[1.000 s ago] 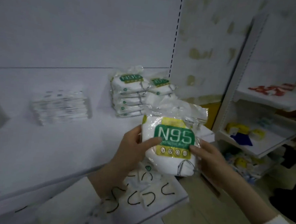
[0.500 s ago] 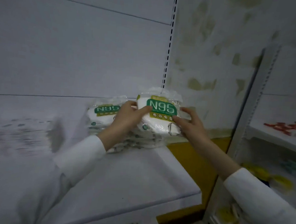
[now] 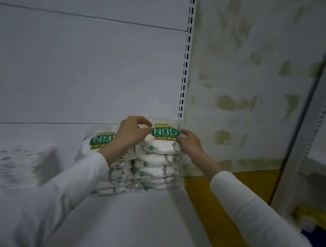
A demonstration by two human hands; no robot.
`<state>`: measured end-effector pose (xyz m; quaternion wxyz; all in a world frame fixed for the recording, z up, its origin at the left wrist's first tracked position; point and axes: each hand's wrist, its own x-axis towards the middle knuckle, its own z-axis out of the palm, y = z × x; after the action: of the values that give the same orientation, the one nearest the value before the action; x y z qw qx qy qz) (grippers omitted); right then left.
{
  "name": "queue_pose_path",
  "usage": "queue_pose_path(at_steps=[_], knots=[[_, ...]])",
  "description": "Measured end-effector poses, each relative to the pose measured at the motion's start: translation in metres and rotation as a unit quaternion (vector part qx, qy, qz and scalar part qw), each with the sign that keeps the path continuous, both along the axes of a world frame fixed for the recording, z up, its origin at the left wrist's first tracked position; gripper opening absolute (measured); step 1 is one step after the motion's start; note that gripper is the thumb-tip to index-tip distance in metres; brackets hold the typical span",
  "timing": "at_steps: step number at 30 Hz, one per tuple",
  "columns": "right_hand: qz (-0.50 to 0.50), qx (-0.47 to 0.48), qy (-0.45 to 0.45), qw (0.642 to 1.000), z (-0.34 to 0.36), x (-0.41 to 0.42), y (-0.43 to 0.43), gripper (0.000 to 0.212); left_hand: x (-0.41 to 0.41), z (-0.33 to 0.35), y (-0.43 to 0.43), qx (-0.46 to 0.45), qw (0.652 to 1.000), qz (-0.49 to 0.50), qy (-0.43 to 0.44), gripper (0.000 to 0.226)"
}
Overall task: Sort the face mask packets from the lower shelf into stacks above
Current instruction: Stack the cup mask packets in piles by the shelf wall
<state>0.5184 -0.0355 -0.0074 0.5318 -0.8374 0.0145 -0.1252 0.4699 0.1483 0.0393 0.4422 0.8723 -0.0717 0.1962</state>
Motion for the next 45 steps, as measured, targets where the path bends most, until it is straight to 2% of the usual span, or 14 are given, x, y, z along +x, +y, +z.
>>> queue_pose_path(at_steps=[4, 7, 11, 19, 22, 26, 30, 33, 37, 40, 43, 45], knots=[[0.025, -0.108, -0.012, 0.994, 0.002, -0.002, 0.005, 0.048, 0.0, -0.002, 0.022, 0.067, 0.997, 0.024, -0.022, 0.016], [0.035, -0.145, -0.028, 0.988, 0.007, -0.001, 0.011, 0.059, -0.001, -0.003, 0.037, 0.101, 0.993, 0.043, -0.03, 0.016], [0.03, -0.197, -0.04, 0.979, 0.012, 0.005, 0.02, 0.053, -0.001, 0.001, 0.054, 0.089, 0.993, 0.066, -0.038, 0.014], [0.015, -0.37, 0.002, 0.929, -0.001, 0.004, 0.022, 0.056, -0.002, 0.0, 0.078, 0.109, 0.99, 0.079, -0.04, 0.016], [0.007, -0.374, 0.01, 0.927, 0.002, 0.002, 0.024, 0.065, -0.004, 0.0, 0.083, 0.151, 0.987, 0.047, -0.024, 0.015], [-0.03, -0.35, -0.082, 0.933, 0.012, -0.005, 0.029, 0.064, -0.007, 0.006, 0.087, 0.219, 0.975, 0.021, -0.025, 0.014], [0.012, -0.391, -0.163, 0.906, 0.021, -0.012, 0.027, 0.055, -0.016, 0.01, 0.088, 0.245, 0.969, 0.021, -0.037, 0.014], [0.057, -0.416, -0.25, 0.873, 0.025, -0.024, 0.028, 0.045, -0.028, 0.009, 0.082, 0.245, 0.968, 0.009, -0.044, 0.014], [0.104, -0.428, -0.317, 0.84, 0.026, -0.052, 0.038, 0.044, -0.053, 0.002, 0.071, 0.249, 0.966, -0.001, -0.064, 0.014], [0.102, -0.397, -0.331, 0.85, 0.023, -0.078, 0.044, 0.034, -0.077, -0.001, 0.061, 0.26, 0.963, -0.02, -0.069, 0.017], [0.093, -0.407, -0.317, 0.852, 0.02, -0.102, 0.048, 0.032, -0.098, -0.003, 0.066, 0.276, 0.958, -0.025, -0.074, 0.019], [0.082, -0.39, -0.298, 0.867, 0.019, -0.119, 0.051, 0.029, -0.112, -0.007, 0.077, 0.277, 0.958, -0.019, -0.076, 0.018]])
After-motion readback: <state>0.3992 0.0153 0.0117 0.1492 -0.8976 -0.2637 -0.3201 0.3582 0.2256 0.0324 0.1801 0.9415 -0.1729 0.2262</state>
